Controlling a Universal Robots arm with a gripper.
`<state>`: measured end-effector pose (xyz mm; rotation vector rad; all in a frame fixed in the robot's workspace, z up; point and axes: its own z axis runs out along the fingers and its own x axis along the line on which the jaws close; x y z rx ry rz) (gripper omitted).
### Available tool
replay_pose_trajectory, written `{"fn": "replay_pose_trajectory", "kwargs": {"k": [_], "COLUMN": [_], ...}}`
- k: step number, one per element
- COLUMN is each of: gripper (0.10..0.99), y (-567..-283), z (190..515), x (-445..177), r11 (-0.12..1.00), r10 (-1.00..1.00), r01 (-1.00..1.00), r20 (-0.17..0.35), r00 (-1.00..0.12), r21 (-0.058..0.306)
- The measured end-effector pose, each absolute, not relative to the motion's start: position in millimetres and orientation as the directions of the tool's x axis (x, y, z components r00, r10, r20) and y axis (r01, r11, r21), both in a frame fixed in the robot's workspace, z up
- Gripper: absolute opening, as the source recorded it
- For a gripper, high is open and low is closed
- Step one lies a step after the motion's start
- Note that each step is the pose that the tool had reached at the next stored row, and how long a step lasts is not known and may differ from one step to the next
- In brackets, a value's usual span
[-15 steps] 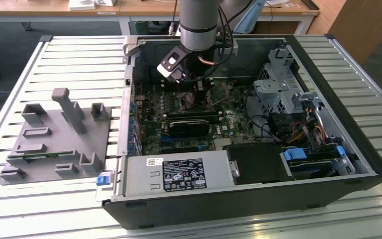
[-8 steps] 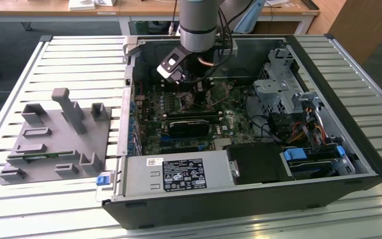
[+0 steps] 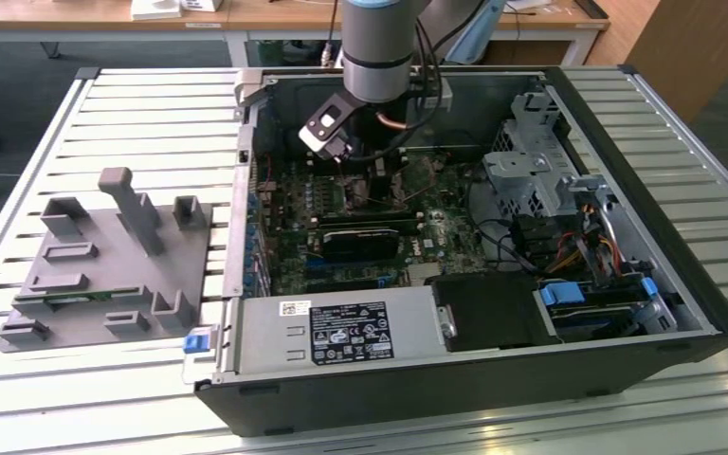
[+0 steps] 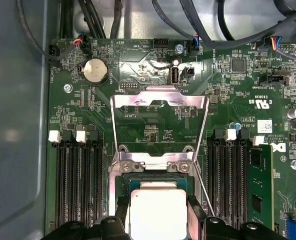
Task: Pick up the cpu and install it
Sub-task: 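Place the cpu into insertion slot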
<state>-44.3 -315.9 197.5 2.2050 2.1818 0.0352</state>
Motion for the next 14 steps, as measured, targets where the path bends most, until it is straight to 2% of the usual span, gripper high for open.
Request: {"fn": "replay_pose_trajectory", "kwargs": {"k": [14], "gripper": [0.537], "y": [-314.8], "z": [193.5], "x": [-43.6], "r11": [-0.01], "r10": [1.0], "r01": [0.999], "r20": [-0.012], "r00": [0.011], "r21": [0.033]}}
